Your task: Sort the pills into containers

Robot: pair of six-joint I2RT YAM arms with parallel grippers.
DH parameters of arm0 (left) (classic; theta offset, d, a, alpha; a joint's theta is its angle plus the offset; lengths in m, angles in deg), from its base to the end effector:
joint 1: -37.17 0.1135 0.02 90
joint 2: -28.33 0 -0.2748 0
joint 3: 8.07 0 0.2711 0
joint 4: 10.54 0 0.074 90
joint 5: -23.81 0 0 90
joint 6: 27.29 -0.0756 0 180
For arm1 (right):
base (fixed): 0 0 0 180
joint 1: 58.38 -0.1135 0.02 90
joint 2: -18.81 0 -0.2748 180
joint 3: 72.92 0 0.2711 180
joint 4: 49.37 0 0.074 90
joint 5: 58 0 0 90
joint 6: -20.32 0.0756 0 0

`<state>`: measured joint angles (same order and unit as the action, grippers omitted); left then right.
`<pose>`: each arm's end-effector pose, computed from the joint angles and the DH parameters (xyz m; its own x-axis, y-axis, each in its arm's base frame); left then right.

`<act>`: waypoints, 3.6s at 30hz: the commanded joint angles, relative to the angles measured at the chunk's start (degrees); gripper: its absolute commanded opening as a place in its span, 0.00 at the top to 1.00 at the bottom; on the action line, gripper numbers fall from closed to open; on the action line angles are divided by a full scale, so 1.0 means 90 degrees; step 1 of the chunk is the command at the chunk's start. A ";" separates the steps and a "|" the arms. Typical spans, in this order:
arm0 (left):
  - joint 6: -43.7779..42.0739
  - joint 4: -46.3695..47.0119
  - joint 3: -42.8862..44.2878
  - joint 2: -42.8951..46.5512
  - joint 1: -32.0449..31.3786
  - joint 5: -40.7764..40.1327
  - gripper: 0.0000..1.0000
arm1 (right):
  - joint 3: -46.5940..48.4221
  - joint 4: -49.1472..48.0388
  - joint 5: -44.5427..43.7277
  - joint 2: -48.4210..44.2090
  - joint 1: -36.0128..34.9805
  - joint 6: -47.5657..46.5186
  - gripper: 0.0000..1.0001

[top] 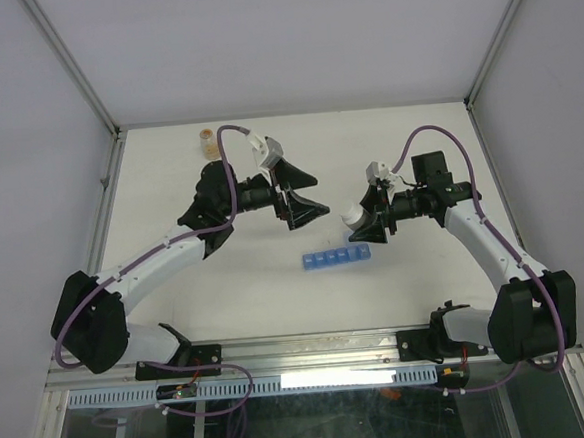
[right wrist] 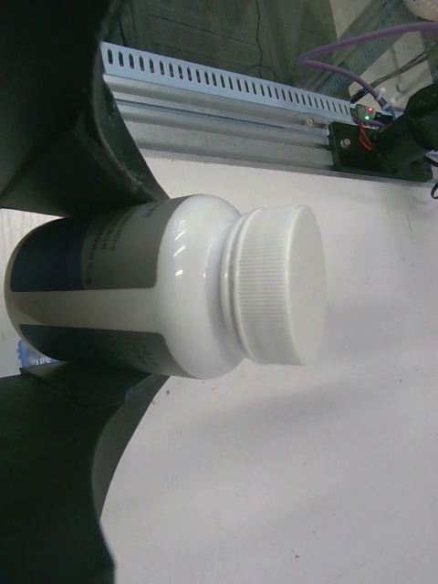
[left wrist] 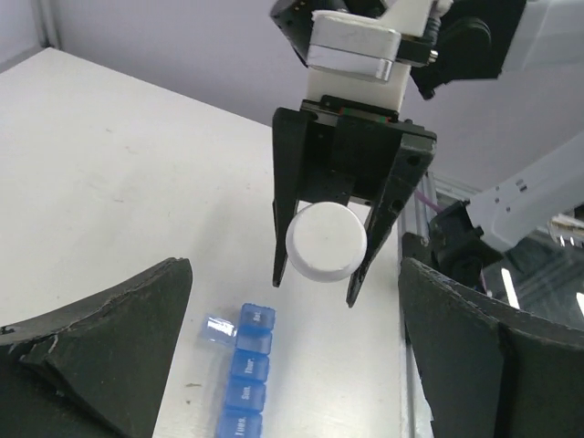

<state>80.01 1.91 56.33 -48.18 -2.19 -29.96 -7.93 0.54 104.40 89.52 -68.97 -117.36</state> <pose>0.2469 -0.2603 0.3246 -0.2836 -0.0776 -0.9558 0.9261 0.2365 -0.2940 0.2361 0.1174 0.2659 -0.1141 -0.2488 -0.9618 -0.9934 0.0214 0.1123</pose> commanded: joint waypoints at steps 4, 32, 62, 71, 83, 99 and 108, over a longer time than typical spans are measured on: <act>-0.1740 0.0165 0.0685 -0.0538 0.0108 0.2154 0.01 | 0.0249 -0.0209 0.0159 -0.0070 0.0033 -0.0035 1.00; -0.2775 -0.0684 0.1813 -0.1634 -0.0456 0.1819 0.36 | 0.0254 -0.0200 0.0130 -0.0038 0.0029 -0.0052 1.00; 0.1538 -0.0775 0.1012 -0.0650 -0.1279 -0.2323 1.00 | 0.0278 -0.0209 0.0022 -0.0045 0.0082 -0.0015 1.00; 0.2145 -0.1440 0.1321 -0.0649 -0.1511 -0.3276 1.00 | 0.0272 -0.0224 0.0024 -0.0043 0.0127 -0.0005 1.00; 0.2509 -0.1591 0.1257 -0.0270 -0.1524 -0.3687 1.00 | 0.0254 -0.0239 0.0004 -0.0031 0.0131 -0.0005 1.00; 0.3329 -0.1844 0.1135 -0.0056 -0.1246 -0.4124 1.00 | 0.0237 -0.0270 -0.0037 -0.0038 0.0132 0.0010 1.00; 0.3175 -0.1847 0.0624 0.0248 -0.0642 -0.4027 1.00 | 0.0236 -0.0273 -0.0036 -0.0054 0.0129 0.0014 1.00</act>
<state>108.68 -15.75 64.15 -48.99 -11.00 -65.90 -7.73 -0.71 102.92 89.70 -67.79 -117.14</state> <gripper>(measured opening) 0.410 0.548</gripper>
